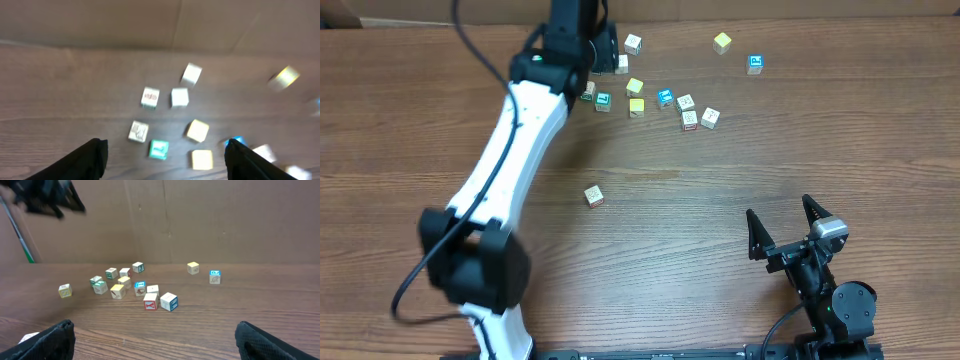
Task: Form a circle
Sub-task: 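Move the left gripper to the green-bordered 7 block and grasp it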
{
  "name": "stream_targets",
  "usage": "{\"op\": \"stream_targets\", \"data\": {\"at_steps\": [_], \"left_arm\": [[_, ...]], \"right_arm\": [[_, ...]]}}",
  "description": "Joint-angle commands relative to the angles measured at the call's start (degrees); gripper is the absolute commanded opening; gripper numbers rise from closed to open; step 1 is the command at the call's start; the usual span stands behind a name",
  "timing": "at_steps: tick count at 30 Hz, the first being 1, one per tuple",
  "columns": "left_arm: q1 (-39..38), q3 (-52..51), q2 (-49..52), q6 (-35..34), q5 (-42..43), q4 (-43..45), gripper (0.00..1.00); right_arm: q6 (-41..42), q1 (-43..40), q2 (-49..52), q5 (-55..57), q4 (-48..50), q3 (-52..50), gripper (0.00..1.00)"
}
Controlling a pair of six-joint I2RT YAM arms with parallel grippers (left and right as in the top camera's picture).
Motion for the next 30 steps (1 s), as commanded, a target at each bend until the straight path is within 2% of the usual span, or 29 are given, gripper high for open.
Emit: {"op": "stream_targets", "data": {"at_steps": [1,5,8,12,14,15,20,23,30], "left_arm": [[0.4,0.5,7.0,5.0,0.7,0.9,0.79],[0.4,0.5,11.5,6.0,2.1,1.7,0.81],[0.4,0.5,13.8,6.0,3.7,1.9,0.77],[0.4,0.5,15.3,6.0,6.5,1.7,0.59],[0.3,0.4,15.7,5.9,6.5,0.9,0.47],[0.3,0.3,16.0,5.9,6.5,0.7,0.44],[0.4,0.3,18.2,6.0,6.4,-0.1,0.46],[0.4,0.3,19.3,6.0,6.0,-0.1,0.53],[0.4,0.2,20.3,6.0,5.2,2.2,0.6]], "right_arm": [[-0.3,-0.3,-0.5,0.1,0.3,-0.6,1.0],[-0.3,-0.3,-0.5,0.1,0.3,-0.6,1.0],[-0.3,-0.3,-0.5,0.1,0.3,-0.6,1.0],[-0.3,-0.3,-0.4,0.1,0.3,-0.6,1.0],[-0.3,-0.3,-0.5,0.1,0.3,-0.6,1.0],[-0.3,-0.3,-0.5,0.1,0.3,-0.6,1.0],[-0.3,-0.3,-0.5,0.1,0.3,-0.6,1.0],[-0.3,-0.3,-0.5,0.1,0.3,-0.6,1.0],[-0.3,-0.3,-0.5,0.1,0.3,-0.6,1.0]]}}
